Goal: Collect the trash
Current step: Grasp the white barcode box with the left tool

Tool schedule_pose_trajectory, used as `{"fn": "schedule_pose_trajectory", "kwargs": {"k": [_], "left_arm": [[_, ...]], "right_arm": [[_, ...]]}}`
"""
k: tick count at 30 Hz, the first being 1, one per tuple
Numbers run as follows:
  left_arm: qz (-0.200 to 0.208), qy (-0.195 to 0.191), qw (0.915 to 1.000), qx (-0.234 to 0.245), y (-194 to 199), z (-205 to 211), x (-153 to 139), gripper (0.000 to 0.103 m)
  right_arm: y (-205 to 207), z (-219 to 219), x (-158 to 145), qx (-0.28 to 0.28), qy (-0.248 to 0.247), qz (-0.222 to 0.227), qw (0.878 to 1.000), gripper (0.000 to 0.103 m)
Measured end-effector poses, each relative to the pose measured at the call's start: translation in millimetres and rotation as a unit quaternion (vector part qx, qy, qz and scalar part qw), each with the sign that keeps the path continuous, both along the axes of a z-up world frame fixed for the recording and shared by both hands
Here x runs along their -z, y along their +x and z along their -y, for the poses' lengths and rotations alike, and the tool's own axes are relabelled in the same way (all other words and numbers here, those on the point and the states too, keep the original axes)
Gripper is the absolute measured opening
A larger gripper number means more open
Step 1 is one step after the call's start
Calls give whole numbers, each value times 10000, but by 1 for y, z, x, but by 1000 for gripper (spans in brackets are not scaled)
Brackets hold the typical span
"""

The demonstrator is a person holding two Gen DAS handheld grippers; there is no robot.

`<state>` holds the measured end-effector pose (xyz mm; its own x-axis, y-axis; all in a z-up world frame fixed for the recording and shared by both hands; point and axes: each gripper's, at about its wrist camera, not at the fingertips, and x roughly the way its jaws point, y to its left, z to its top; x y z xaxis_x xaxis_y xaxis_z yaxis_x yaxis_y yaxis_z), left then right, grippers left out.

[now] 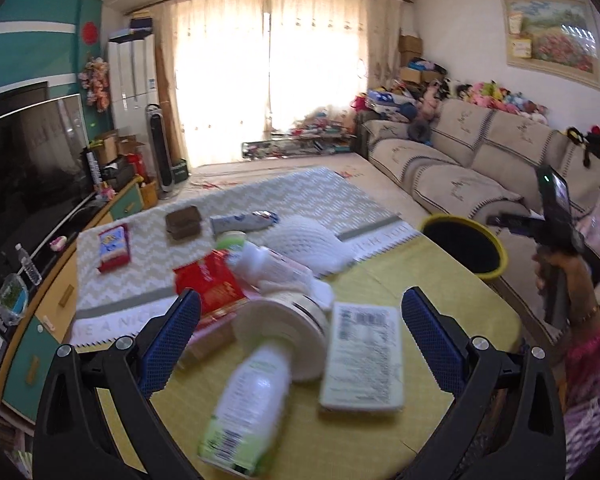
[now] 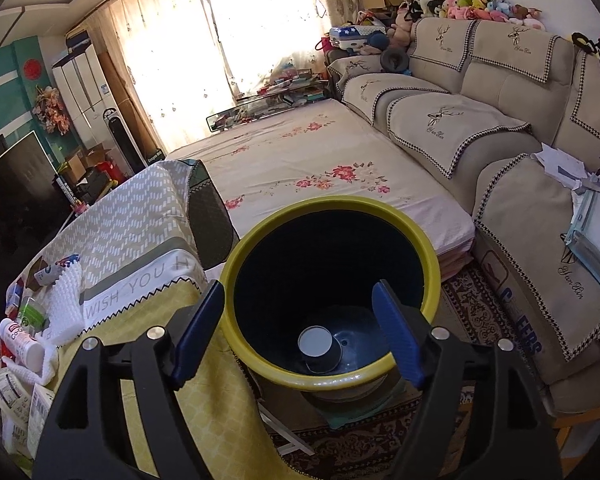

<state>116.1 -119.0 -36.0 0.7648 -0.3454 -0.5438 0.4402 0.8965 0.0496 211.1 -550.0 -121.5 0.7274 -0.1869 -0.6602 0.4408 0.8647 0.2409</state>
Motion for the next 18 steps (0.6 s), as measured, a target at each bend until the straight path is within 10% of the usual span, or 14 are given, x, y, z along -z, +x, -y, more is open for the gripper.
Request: {"fn": "schedule_pose_trajectory", "kwargs": {"k": [18], "left_arm": [[-1304,496,9897,306,5,34,89,99]], "right_arm": [[-5,-6,9,-331,466,229,9981,75]]}}
